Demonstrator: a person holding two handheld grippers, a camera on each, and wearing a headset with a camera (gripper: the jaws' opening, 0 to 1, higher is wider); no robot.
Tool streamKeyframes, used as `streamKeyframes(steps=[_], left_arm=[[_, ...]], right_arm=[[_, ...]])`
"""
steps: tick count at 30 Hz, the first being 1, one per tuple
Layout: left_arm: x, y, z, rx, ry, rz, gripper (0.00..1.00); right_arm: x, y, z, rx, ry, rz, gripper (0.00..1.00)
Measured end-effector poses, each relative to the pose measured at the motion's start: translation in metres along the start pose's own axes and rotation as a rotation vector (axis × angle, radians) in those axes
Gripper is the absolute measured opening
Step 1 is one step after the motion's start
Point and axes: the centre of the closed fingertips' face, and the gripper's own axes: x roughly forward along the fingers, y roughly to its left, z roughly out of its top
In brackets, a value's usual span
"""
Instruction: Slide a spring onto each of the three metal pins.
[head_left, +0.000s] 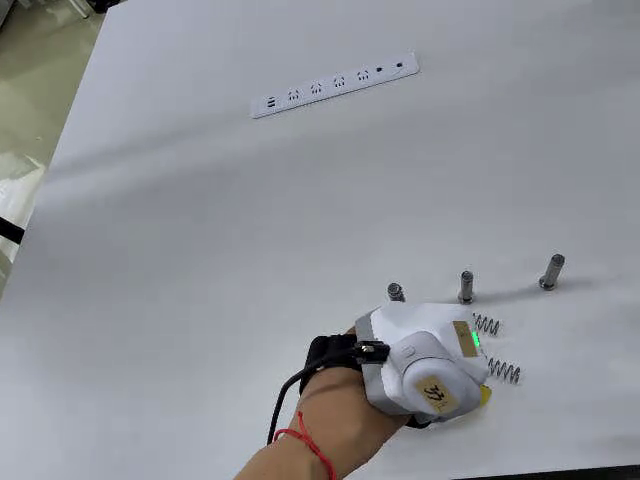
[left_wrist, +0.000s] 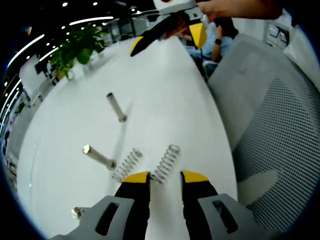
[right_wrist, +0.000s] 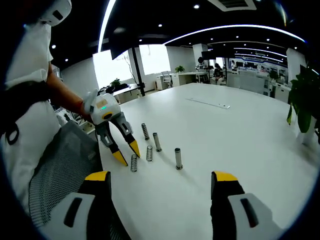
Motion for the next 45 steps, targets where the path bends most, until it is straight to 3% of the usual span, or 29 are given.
streamKeyframes(steps=[14,32,45], left_arm=[[-0.001,-0.003,-0.003,-0.041,0.001,0.009,0.12],[-0.002,-0.006,-0.006,-0.076,0.009,0.004,0.11],[-0.008,-0.009,-0.001,-0.119,-0.030,0.001,0.10]], right_arm=[[0.000,0.004,-0.001,0.003,-0.003,0.000,0.82],[0.001,0.007,-0.006,0.005,-0.003,-0.005,0.82],[0.005,0.011,-0.004,0.004,0.002,0.002,0.81]])
